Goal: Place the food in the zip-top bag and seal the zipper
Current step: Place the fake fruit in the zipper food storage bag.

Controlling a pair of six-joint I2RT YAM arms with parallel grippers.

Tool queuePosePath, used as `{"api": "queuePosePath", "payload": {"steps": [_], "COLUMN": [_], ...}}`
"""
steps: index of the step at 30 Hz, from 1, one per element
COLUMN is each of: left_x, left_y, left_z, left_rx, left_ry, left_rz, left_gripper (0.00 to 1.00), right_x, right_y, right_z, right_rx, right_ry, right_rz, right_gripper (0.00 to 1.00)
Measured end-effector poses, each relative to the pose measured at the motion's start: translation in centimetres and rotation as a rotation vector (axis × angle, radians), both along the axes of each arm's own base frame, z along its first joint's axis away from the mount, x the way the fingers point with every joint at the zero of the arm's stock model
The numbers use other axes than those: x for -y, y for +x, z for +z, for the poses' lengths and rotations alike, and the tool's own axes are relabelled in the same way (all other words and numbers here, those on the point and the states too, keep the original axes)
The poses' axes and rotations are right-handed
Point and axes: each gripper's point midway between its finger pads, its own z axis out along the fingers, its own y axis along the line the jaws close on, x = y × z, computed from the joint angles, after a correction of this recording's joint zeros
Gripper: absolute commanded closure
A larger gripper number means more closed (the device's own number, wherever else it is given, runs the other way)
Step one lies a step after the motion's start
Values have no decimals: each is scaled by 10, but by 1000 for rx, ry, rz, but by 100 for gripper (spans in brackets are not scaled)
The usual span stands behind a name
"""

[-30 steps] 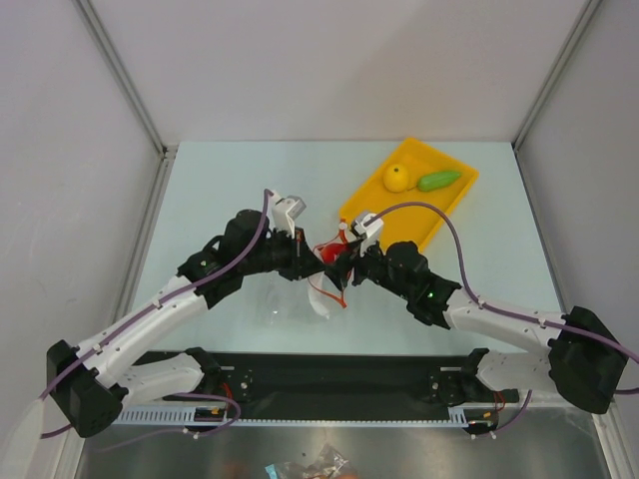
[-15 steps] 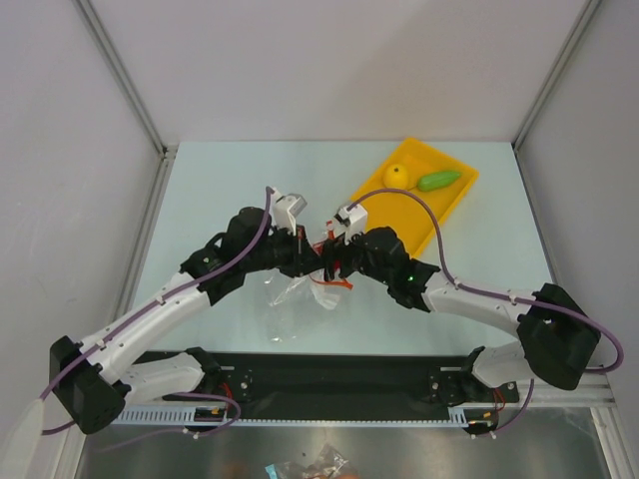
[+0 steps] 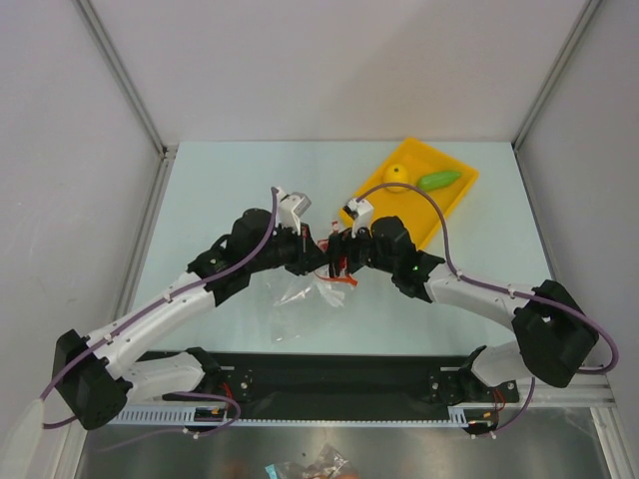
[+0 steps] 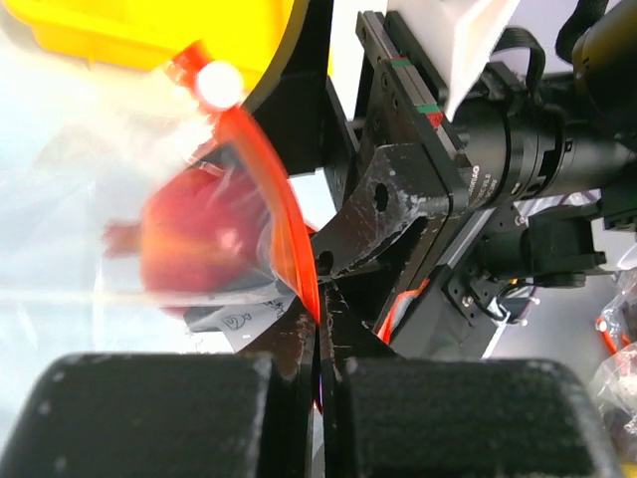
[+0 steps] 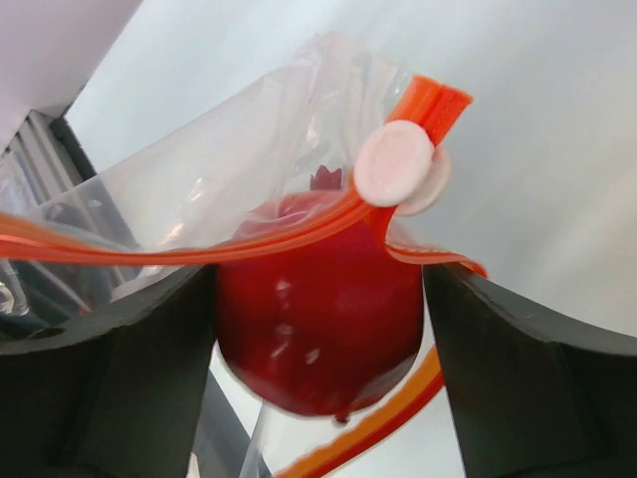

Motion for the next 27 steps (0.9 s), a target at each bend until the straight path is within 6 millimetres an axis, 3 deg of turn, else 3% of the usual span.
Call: {"api": "queuePosePath", "payload": {"steps": [2,9,13,18,23,27], "left_x": [-1,-1,-3,-13,-26,-32], "left_y": [-1,1,5,15,36,43], "left_z": [-3,-4,3,-3,-6,-4], "left_rx": [1,29,56,66,98,119], "left_ry": [5,-2,-12,27,63,73], "left_rz": [-1,19,42,113,214,259], "left_gripper": [100,100,100,100,100,100], "right_x": [4,20,28,38,25,26], "right_y": [2,5,7,4,-30,-33], "right_z": [-5,0,16,38,69,83], "right_rx": [-4,37,87,147,189,209], "right_ry": [-23,-75,-78,-69,4,33], "right_rz": [-15,-72,-106,-134,-22,-17], "right_gripper": [1,0,0,0,2,9]}}
